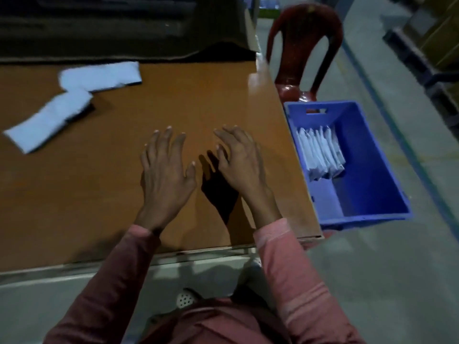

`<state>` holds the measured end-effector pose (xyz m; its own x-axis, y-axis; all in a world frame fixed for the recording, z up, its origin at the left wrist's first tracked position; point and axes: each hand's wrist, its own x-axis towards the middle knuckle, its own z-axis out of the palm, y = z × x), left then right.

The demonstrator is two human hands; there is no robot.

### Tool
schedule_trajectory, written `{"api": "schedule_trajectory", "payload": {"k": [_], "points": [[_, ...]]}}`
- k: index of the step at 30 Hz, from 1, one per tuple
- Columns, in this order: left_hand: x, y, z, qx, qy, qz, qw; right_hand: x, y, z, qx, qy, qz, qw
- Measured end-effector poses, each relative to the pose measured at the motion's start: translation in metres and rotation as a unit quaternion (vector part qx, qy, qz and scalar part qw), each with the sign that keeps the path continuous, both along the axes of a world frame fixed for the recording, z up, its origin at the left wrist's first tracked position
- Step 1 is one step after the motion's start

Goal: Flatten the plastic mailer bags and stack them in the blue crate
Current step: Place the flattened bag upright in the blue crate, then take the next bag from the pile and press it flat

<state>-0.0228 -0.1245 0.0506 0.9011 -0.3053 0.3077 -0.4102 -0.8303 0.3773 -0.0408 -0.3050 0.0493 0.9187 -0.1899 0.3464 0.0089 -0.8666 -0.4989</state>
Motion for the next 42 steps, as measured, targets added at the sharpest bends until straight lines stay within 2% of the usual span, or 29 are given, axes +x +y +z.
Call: {"api": "schedule_trajectory", "payload": {"k": [7,12,14,18,22,25,31,34,37,42], "points": [[0.011,0.109,0.002,-0.046,0.014,0.082,0.995,0.032,0.086,0.014,-0.027,0.013,0.062,0.998],[0.022,0.166,-0.016,-0.175,0.085,0.136,0.971,0.063,0.142,0.007,-0.021,0.030,0.153,0.988],[0.027,0.187,-0.023,-0.186,0.094,0.158,0.965,0.080,0.168,0.001,-0.018,0.038,0.188,0.981],[0.053,0.231,-0.037,-0.158,0.114,0.194,0.961,0.117,0.209,-0.007,-0.029,0.058,0.208,0.976],[0.114,0.268,-0.044,-0.073,0.090,0.229,0.967,0.174,0.250,-0.010,-0.053,0.084,0.211,0.973],[0.168,0.289,-0.051,-0.090,0.132,0.217,0.963,0.228,0.287,-0.016,-0.072,0.114,0.192,0.972],[0.246,0.313,-0.081,0.041,0.135,0.159,0.977,0.303,0.319,-0.040,-0.154,0.141,0.193,0.959],[0.252,0.319,-0.088,0.049,0.111,0.134,0.984,0.305,0.314,-0.049,-0.126,0.091,0.213,0.965],[0.243,0.320,-0.087,0.024,0.070,0.083,0.994,0.286,0.299,-0.056,-0.100,0.046,0.163,0.980],[0.185,0.278,-0.064,-0.004,0.011,-0.028,1.000,0.178,0.255,-0.046,0.002,-0.114,0.058,0.992]]}}
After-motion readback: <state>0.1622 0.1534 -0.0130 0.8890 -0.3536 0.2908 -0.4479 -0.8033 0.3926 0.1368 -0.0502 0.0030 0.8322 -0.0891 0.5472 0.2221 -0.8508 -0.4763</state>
